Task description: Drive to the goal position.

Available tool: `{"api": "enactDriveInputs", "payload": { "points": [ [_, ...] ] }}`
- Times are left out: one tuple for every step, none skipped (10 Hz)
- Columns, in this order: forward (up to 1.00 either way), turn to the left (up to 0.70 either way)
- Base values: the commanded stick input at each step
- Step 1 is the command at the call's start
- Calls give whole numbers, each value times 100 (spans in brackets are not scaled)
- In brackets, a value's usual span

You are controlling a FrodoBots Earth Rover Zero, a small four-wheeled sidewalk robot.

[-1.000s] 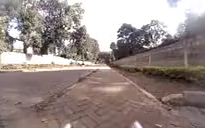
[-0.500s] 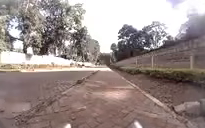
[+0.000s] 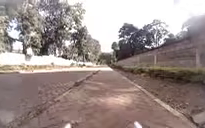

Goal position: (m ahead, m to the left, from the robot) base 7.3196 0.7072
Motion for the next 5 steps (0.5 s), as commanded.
{"api": "enactDriveInputs", "payload": {
  "points": [
    [68,-34],
    [68,-23],
    [68,-6],
    [69,0],
    [70,0]
  ]
}}
